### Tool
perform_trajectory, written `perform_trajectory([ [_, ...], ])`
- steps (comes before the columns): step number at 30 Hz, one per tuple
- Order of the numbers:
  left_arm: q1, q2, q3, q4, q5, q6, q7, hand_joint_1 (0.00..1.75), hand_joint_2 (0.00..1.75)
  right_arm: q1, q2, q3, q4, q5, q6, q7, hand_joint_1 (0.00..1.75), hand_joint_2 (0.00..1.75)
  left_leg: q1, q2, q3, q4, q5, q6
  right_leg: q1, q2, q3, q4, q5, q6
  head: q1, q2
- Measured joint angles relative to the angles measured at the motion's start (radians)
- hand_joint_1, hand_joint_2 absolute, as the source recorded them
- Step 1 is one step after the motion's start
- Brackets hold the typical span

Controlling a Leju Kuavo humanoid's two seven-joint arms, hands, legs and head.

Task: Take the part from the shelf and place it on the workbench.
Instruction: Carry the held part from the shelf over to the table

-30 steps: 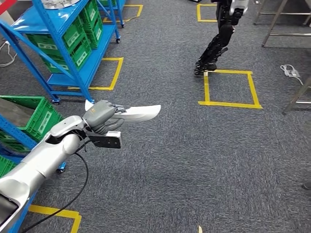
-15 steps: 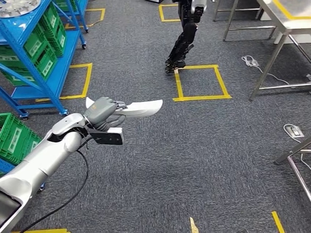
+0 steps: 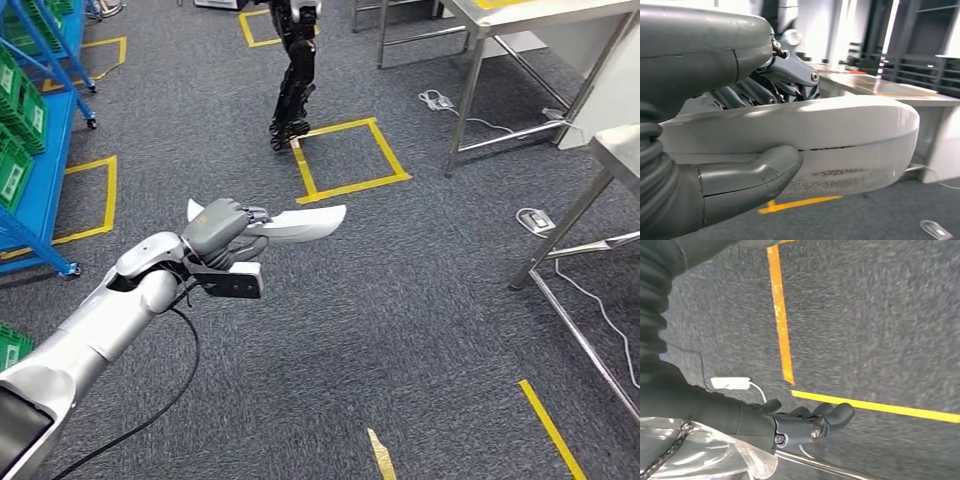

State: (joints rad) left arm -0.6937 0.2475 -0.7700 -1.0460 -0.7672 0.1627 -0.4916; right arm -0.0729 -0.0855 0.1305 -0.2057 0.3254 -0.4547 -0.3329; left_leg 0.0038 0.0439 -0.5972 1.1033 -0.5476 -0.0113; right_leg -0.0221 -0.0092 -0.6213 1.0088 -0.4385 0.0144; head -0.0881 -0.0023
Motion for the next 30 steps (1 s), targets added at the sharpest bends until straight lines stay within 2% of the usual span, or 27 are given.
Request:
perform_trajectory([
  [1,0.001,0.001,0.0,0.001,0.0,0.0,0.0,1.75,1.75,-0.001,0.0,0.0,0.0,0.0,0.0,0.0,0.0,1.75,0.002,-0.021,-0.031,0.071,-0.034,-0.001,0.001,0.013,0.0,0.0,0.001,-0.003,0.0,0.0],
  [2,0.003,0.003,0.0,0.003,0.0,0.0,0.0,1.75,1.75,0.0,0.0,0.0,0.0,0.0,0.0,0.0,0.0,1.75,0.001,-0.031,-0.065,0.142,-0.062,-0.001,0.002,0.027,-0.001,0.0,0.001,-0.004,0.0,0.0],
  [3,0.005,0.003,0.0,0.005,0.0,0.0,0.0,1.75,1.75,0.001,0.0,0.0,0.001,0.0,0.0,0.0,0.0,1.75,0.001,-0.035,-0.089,0.193,-0.075,0.0,0.003,0.041,-0.001,0.0,0.002,-0.005,0.0,0.0],
  [4,0.006,0.003,0.0,0.006,0.0,0.0,0.0,1.75,1.75,0.002,0.0,0.0,0.001,0.0,0.001,0.0,0.0,1.75,0.0,-0.037,-0.098,0.206,-0.067,0.003,0.004,0.056,0.0,0.001,0.002,-0.006,0.0,0.0],
  [5,0.007,0.003,0.0,0.007,0.0,0.0,0.0,1.75,1.75,0.004,0.0,-0.001,0.001,0.0,0.001,0.001,0.0,1.75,0.0,-0.04,-0.09,0.181,-0.041,0.008,0.005,0.07,0.0,0.001,0.003,-0.005,0.0,0.0],
  [6,0.006,0.002,0.0,0.007,0.0,0.0,0.0,1.75,1.75,0.004,0.0,-0.001,0.001,0.001,0.002,0.002,0.0,1.75,0.0,-0.05,-0.064,0.121,-0.001,0.014,0.005,0.085,0.0,0.002,0.004,-0.005,0.0,0.0],
  [8,0.003,0.003,0.0,0.007,0.0,0.0,0.0,1.75,1.75,0.005,0.003,-0.001,0.002,0.004,0.006,0.006,0.0,1.75,0.0,-0.095,-0.006,-0.014,0.061,0.027,0.005,0.11,-0.003,0.004,0.007,0.0,0.001,0.0],
  [9,0.001,0.003,0.0,0.008,0.001,0.0,-0.001,1.75,1.75,0.006,0.005,-0.001,0.002,0.006,0.01,0.008,0.0,1.75,0.0,-0.113,0.013,-0.058,0.074,0.031,0.003,0.122,-0.008,0.004,0.009,0.005,0.001,0.0],
  [10,0.0,0.002,0.0,0.008,0.001,0.0,-0.002,1.75,1.75,0.008,0.007,-0.001,0.002,0.007,0.013,0.01,0.0,1.75,-0.001,-0.122,0.021,-0.077,0.075,0.033,0.001,0.133,-0.013,0.004,0.013,0.011,0.001,0.0],
  [12,-0.002,-0.004,0.0,0.008,0.001,0.001,-0.003,1.75,1.75,0.016,0.01,-0.002,0.003,0.008,0.02,0.012,0.0,1.75,-0.001,-0.104,0.024,-0.09,0.077,0.035,-0.004,0.151,-0.022,0.0,0.019,0.024,0.0,0.0],
  [13,-0.004,-0.009,0.0,0.008,0.001,0.0,-0.003,1.75,1.75,0.021,0.012,-0.002,0.004,0.007,0.023,0.013,0.0,1.75,0.001,-0.092,0.026,-0.099,0.081,0.038,-0.002,0.14,-0.028,0.004,0.015,0.029,0.002,0.0],
  [14,-0.006,-0.013,0.0,0.008,0.001,0.0,-0.004,1.75,1.75,0.023,0.013,-0.002,0.005,0.007,0.025,0.014,0.0,1.75,0.003,-0.079,0.028,-0.107,0.086,0.042,0.001,0.114,-0.041,0.024,0.0,0.033,0.004,0.0],
  [16,-0.009,-0.016,0.0,0.01,0.001,-0.001,-0.004,1.75,1.75,0.023,0.015,-0.004,0.006,0.007,0.03,0.015,0.0,1.75,0.003,-0.052,0.03,-0.115,0.091,0.047,0.006,0.046,-0.091,0.126,-0.058,0.038,0.01,0.0],
  [17,-0.01,-0.016,-0.001,0.011,0.001,-0.001,-0.004,1.75,1.75,0.023,0.017,-0.005,0.007,0.008,0.033,0.016,0.0,1.75,0.002,-0.038,0.029,-0.115,0.092,0.048,0.005,0.027,-0.122,0.195,-0.089,0.042,0.012,0.0],
  [18,-0.009,-0.017,-0.002,0.012,0.001,-0.001,-0.004,1.75,1.75,0.023,0.019,-0.005,0.007,0.008,0.035,0.016,0.0,1.75,0.002,-0.024,0.029,-0.115,0.091,0.048,0.004,0.019,-0.146,0.252,-0.109,0.046,0.012,0.0],
  [19,-0.008,-0.018,-0.003,0.014,0.001,-0.001,-0.004,1.75,1.75,0.025,0.022,-0.005,0.007,0.009,0.036,0.016,0.0,1.75,0.002,-0.01,0.029,-0.115,0.091,0.048,0.002,0.014,-0.155,0.277,-0.112,0.049,0.012,0.0],
  [20,-0.008,-0.019,-0.004,0.015,0.001,0.0,-0.005,1.75,1.75,0.026,0.024,-0.005,0.007,0.01,0.036,0.016,0.0,1.75,0.002,0.003,0.029,-0.114,0.09,0.047,0.001,0.01,-0.143,0.26,-0.096,0.051,0.012,0.0],
  [21,-0.008,-0.02,-0.005,0.016,0.001,0.001,-0.005,1.75,1.75,0.027,0.025,-0.006,0.008,0.011,0.037,0.016,0.0,1.75,0.003,0.015,0.029,-0.113,0.088,0.044,0.0,0.002,-0.111,0.205,-0.068,0.053,0.012,0.0],
  [22,-0.008,-0.022,-0.005,0.016,0.001,0.003,-0.006,1.75,1.75,0.027,0.025,-0.006,0.008,0.012,0.039,0.016,0.0,1.75,0.001,0.026,0.03,-0.111,0.086,0.04,0.0,-0.021,-0.068,0.129,-0.039,0.055,0.012,0.0],
  [23,-0.009,-0.022,-0.005,0.016,0.001,0.005,-0.006,1.75,1.75,0.026,0.026,-0.006,0.008,0.013,0.042,0.015,0.0,1.75,-0.002,0.036,0.03,-0.108,0.082,0.035,0.002,-0.043,-0.029,0.062,-0.019,0.051,0.013,0.0],
  [24,-0.009,-0.023,-0.005,0.016,0.001,0.007,-0.007,1.75,1.75,0.024,0.029,-0.006,0.008,0.015,0.045,0.015,0.0,1.75,-0.005,0.045,0.03,-0.105,0.079,0.03,0.005,-0.058,-0.003,0.017,-0.008,0.045,0.012,0.0],
  [25,-0.01,-0.024,-0.005,0.016,0.002,0.008,-0.008,1.75,1.75,0.024,0.032,-0.006,0.008,0.018,0.049,0.015,0.0,1.75,-0.009,0.054,0.031,-0.102,0.077,0.025,0.008,-0.066,0.008,-0.003,-0.006,0.037,0.011,0.0],
  [27,-0.011,-0.028,-0.005,0.016,0.002,0.008,-0.008,1.75,1.75,0.024,0.039,-0.005,0.01,0.022,0.054,0.015,0.0,1.75,-0.01,0.07,0.032,-0.1,0.075,0.018,0.01,-0.045,0.007,-0.004,-0.004,0.018,0.009,0.0],
  [28,-0.011,-0.03,-0.005,0.016,0.002,0.008,-0.009,1.75,1.75,0.025,0.042,-0.005,0.01,0.024,0.055,0.015,0.0,1.75,-0.007,0.062,0.032,-0.096,0.068,0.013,0.009,-0.034,0.006,-0.004,-0.003,0.011,0.009,0.0],
  [30,-0.012,-0.032,-0.005,0.016,0.002,0.008,-0.009,1.75,1.75,0.025,0.045,-0.005,0.01,0.026,0.055,0.014,0.0,1.75,0.0,0.015,0.012,-0.04,0.028,0.004,0.005,-0.011,0.008,-0.007,0.001,-0.001,0.007,0.0],
])
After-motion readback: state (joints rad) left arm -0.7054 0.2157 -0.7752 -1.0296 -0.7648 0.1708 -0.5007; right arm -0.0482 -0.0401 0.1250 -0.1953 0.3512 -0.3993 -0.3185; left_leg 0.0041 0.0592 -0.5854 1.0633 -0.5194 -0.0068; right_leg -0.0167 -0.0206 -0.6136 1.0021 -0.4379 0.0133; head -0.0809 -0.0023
